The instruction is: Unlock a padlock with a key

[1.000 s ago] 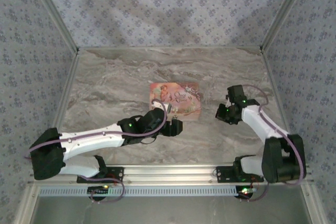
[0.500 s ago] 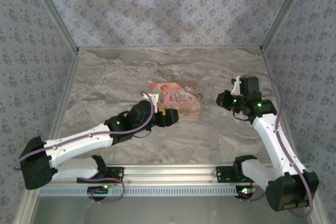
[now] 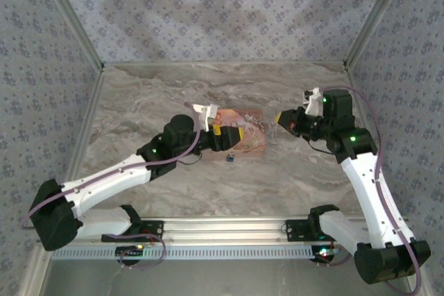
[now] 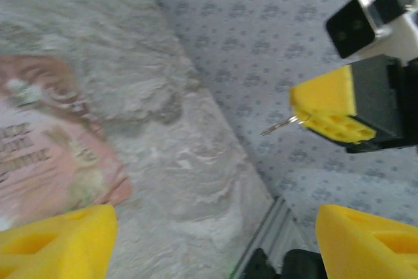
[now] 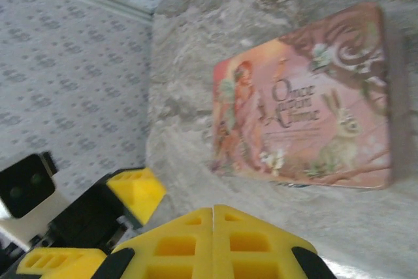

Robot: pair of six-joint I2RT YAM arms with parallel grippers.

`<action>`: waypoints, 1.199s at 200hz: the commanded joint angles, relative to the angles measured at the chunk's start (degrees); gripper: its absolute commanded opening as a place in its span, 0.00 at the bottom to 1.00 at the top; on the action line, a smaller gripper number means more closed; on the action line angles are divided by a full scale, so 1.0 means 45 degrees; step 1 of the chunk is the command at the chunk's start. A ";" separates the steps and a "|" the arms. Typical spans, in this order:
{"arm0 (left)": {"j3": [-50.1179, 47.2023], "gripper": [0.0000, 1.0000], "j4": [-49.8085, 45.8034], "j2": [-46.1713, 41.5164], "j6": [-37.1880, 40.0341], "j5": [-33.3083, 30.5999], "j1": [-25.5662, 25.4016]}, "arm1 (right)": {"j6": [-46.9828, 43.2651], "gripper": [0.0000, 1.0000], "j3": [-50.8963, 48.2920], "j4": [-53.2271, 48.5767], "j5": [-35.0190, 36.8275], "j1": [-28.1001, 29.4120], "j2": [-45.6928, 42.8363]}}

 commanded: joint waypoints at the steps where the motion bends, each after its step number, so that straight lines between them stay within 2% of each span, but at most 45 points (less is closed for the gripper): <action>1: 0.1155 0.78 0.1911 0.0736 0.0405 0.2304 0.0029 | 0.1225 0.00 0.0447 0.0651 -0.1367 0.0260 -0.0196; 28: 0.1781 0.69 0.3131 0.1647 0.0233 0.3580 0.0029 | 0.1810 0.00 0.0569 0.1270 -0.1902 0.0554 -0.0232; 59: 0.2082 0.59 0.4264 0.2281 -0.0099 0.4385 0.0008 | 0.2147 0.00 0.0530 0.1585 -0.2507 0.0716 -0.0264; 88: 0.2208 0.59 0.4549 0.2467 -0.0148 0.4680 -0.0013 | 0.2510 0.00 0.0470 0.1971 -0.2790 0.0761 -0.0272; 115: 0.2291 0.66 0.4540 0.2451 -0.0053 0.4745 -0.0033 | 0.2988 0.00 0.0309 0.2532 -0.3129 0.0764 -0.0274; 162: 0.2598 0.69 0.4435 0.2586 0.0092 0.4886 -0.0029 | 0.3418 0.00 -0.0036 0.2995 -0.3408 0.0817 -0.0274; 190: 0.2666 0.64 0.4665 0.2687 -0.0024 0.5093 -0.0029 | 0.3555 0.00 -0.0134 0.3123 -0.3449 0.0821 -0.0331; 223: 0.2575 0.52 0.4772 0.2682 -0.0085 0.5171 -0.0087 | 0.3791 0.01 -0.0267 0.3375 -0.3521 0.0817 -0.0352; 240: 0.2545 0.54 0.4770 0.2698 -0.0056 0.5174 -0.0088 | 0.4051 0.01 -0.0367 0.3723 -0.3618 0.0826 -0.0388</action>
